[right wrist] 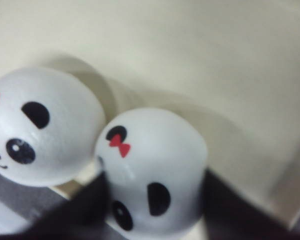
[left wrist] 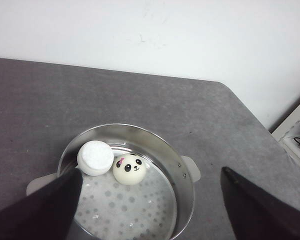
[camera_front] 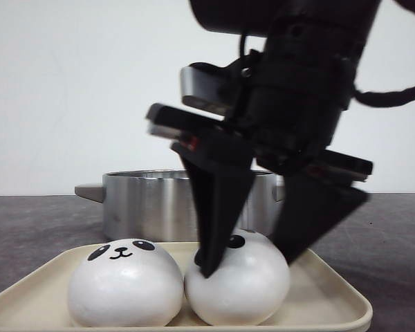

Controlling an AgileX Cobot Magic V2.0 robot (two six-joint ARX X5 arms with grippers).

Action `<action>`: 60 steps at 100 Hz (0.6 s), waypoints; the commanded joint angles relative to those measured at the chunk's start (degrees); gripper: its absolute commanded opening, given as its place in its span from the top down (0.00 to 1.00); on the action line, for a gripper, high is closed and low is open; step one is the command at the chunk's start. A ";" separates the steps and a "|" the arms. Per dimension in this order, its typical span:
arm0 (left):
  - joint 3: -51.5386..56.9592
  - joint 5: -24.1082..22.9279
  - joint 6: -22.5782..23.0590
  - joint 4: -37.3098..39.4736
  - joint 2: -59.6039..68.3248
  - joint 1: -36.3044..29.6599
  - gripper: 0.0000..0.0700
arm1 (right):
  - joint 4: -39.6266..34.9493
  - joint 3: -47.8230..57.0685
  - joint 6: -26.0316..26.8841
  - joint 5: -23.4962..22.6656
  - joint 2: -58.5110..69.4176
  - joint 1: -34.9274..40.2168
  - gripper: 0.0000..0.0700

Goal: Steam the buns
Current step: 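Lower the right gripper onto the front panda bun nearest it and grasp, then lift the bun with the right gripper into the pot and release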

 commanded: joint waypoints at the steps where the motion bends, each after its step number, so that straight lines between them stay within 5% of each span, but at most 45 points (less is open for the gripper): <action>1: 0.92 0.26 0.20 0.46 0.37 -0.50 0.27 | 0.37 0.31 0.33 1.09 1.75 0.61 0.98; 26: 0.92 0.22 0.44 -1.77 0.37 -0.50 0.27 | 0.35 6.99 -1.73 6.27 -6.86 1.40 0.99; 47: 0.92 0.04 1.70 -1.81 0.37 -0.50 0.27 | 0.33 21.20 -12.00 14.86 -9.73 -0.77 0.99; 60: 0.92 0.04 1.70 -1.84 0.42 -0.50 0.27 | 2.73 25.99 -15.96 14.78 -7.63 -4.72 0.99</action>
